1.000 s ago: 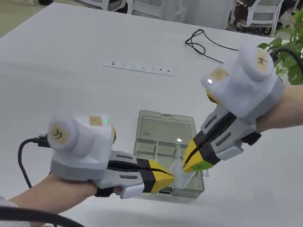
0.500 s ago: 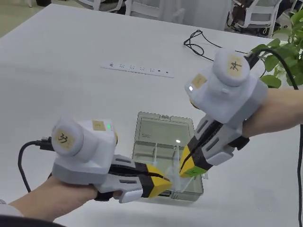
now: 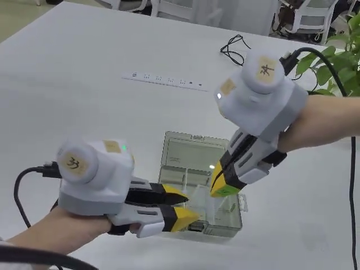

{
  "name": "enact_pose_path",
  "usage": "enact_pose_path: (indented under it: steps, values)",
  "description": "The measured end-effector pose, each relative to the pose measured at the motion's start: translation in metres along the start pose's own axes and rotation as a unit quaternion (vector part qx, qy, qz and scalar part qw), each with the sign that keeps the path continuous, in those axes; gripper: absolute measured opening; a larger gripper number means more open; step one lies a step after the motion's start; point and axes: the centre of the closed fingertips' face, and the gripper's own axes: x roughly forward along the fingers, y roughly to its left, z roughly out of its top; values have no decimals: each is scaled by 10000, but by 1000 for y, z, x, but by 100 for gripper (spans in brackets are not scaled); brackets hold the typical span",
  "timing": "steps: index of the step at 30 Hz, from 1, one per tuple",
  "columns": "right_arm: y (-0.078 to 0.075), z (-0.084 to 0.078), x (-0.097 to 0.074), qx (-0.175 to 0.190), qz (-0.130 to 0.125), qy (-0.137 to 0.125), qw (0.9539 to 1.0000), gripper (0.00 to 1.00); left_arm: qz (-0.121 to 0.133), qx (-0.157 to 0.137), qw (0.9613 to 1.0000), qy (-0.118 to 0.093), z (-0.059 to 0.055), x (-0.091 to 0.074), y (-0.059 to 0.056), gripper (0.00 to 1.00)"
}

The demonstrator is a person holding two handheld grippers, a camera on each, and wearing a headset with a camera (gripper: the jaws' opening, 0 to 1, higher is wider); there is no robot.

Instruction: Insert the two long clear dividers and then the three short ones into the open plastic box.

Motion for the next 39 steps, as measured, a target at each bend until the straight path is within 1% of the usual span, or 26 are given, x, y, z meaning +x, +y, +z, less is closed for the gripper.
enact_pose_path:
  steps: [1, 2, 3, 4, 5, 6, 7, 8, 9, 10, 11, 12, 13, 15, 16, 20, 22, 23, 26, 30, 32, 34, 36, 37, 39]
  values:
    - [-6, -2, 1, -5, -75, 23, 10000, 2, 105, -3, 9999, 21, -1, -2, 3, 29]
    - [-10, -3, 1, 72, -127, 40, 9999, 2, 187, -31, 9998, 62, -3, -3, 6, 35]
    - [-14, -4, 2, 128, -170, 42, 9998, 2, 255, -37, 9996, 75, -4, -5, 8, 44]
    - [-19, -4, 3, 152, -257, 32, 9995, 2, 325, 20, 9995, 26, -4, -6, 10, 49]
    - [-24, -5, 4, 125, -318, 34, 9994, 2, 401, 13, 9992, 41, -6, -9, 12, 54]
    - [-31, -5, 4, 123, -441, 12, 9989, 2, 492, -60, 9987, 95, -8, -10, 16, 60]
    - [-33, -5, 5, 131, -455, 8, 9989, 2, 522, -88, 9985, 114, -9, -11, 17, 64]
    - [-35, -4, 6, 129, -458, -6, 9989, 2, 635, -92, 9979, 121, -11, -12, 21, 69]
    - [-37, -4, 7, 134, -470, -13, 9988, 2, 756, -95, 9970, 146, -12, -14, 24, 76]
    - [-39, -5, 9, 178, -458, 22, 9988, 2, 927, -136, 9954, 194, -15, -16, 29, 82]
    - [-39, -6, 10, 147, -453, 29, 9989, 2, 909, -142, 9956, 186, -15, -16, 29, 86]
    - [-43, -6, 12, 135, -477, 35, 9988, 2, 961, -183, 9950, 205, -17, -17, 30, 89]
    - [-44, -7, 13, 165, -445, 67, 9988, 2, 999, -189, 9946, 221, -18, -18, 31, 91]
    - [-46, -9, 15, 138, -459, 59, 9988, 2, 1088, -225, 9935, 243, -21, -20, 34, 96]
    - [-46, -10, 17, 173, -414, 99, 9989, 2, 1119, -249, 9931, 258, -22, -21, 34, 97]
    - [-46, -13, 20, 164, -390, 104, 9991, 2, 1106, -297, 9931, 257, -25, -23, 33, 96]
    - [-48, -13, 21, 107, -435, 100, 9989, 2, 1117, -308, 9929, 252, -25, -24, 33, 95]
    - [-48, -14, 21, 141, -411, 142, 9990, 2, 1116, -315, 9929, 251, -26, -24, 33, 94]
    - [-49, -15, 22, 119, -426, 121, 9989, 2, 1105, -332, 9931, 227, -26, -24, 32, 93]
    - [-50, -19, 25, 92, -448, 168, 9988, 2, 1109, -347, 9930, 210, -26, -24, 32, 92]
    - [-51, -18, 26, 102, -466, 119, 9988, 2, 1104, -338, 9931, 216, -25, -25, 32, 91]
    - [-49, -20, 28, 104, -427, 145, 9989, 2, 1106, -332, 9931, 210, -25, -25, 32, 91]
    - [-48, -19, 29, 98, -426, 121, 9990, 2, 1109, -352, 9930, 211, -26, -25, 32, 90]
    - [-48, -19, 30, 38, -455, 127, 9989, 2, 1107, -353, 9930, 213, -26, -25, 32, 90]
    - [-47, -20, 31, 24, -435, 155, 9989, 2, 1091, -350, 9932, 219, -26, -24, 31, 90]
